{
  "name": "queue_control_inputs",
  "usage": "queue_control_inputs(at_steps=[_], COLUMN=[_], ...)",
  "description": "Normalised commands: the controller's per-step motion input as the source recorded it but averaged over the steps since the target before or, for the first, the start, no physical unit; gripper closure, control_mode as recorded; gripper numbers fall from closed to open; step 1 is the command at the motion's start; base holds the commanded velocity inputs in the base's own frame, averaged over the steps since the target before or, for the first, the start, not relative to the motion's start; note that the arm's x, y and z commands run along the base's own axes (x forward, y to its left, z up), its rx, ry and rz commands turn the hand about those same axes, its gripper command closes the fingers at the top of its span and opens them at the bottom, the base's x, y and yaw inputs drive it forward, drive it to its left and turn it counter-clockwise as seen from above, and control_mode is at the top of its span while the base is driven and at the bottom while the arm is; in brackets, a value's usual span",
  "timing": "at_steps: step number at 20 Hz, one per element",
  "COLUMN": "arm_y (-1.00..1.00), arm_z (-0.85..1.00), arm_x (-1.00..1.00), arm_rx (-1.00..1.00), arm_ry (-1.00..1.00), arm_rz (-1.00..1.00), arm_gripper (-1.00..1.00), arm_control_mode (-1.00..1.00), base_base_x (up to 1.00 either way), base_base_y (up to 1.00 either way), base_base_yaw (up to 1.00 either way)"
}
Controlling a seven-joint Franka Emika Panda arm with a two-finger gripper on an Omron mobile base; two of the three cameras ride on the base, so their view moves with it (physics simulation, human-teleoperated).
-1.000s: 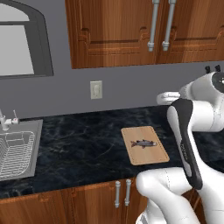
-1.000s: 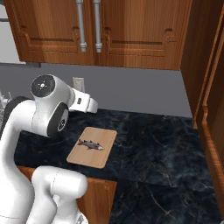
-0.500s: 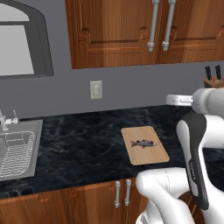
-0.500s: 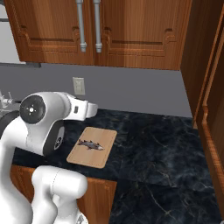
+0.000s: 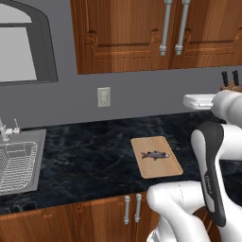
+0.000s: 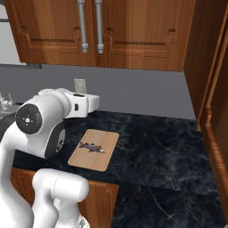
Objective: Open the cabinet, retrieve the rolling pin, and place it next to the meat on the cutting board to prepare for tenderizing.
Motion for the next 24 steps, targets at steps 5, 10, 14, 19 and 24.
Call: queue_control_inputs(at_steps=[5, 10, 14, 19, 24], arm_y=[-0.05, -0.02, -0.01, 0.00, 0.00], arm_z=[0.54, 0.48, 0.43, 0.34, 0.32], arm_x=[0.03, 0.21, 0.35, 0.31, 0.34], arm_rx=[-0.11, -0.07, -0.02, 0.00, 0.00], arm_ry=[-0.25, -0.17, -0.12, -0.08, -0.01], arm_rz=[-0.03, -0.01, 0.00, 0.00, 0.00], arm_gripper=[-1.00, -1.00, -1.00, -1.00, -1.00], arm_control_mode=[-1.00, -1.00, -1.00, -1.00, -1.00], base_base_x=[0.00, 0.00, 0.00, 0.00, 0.00], base_base_y=[0.00, 0.00, 0.00, 0.00, 0.00], base_base_yaw=[0.00, 0.00, 0.00, 0.00, 0.00])
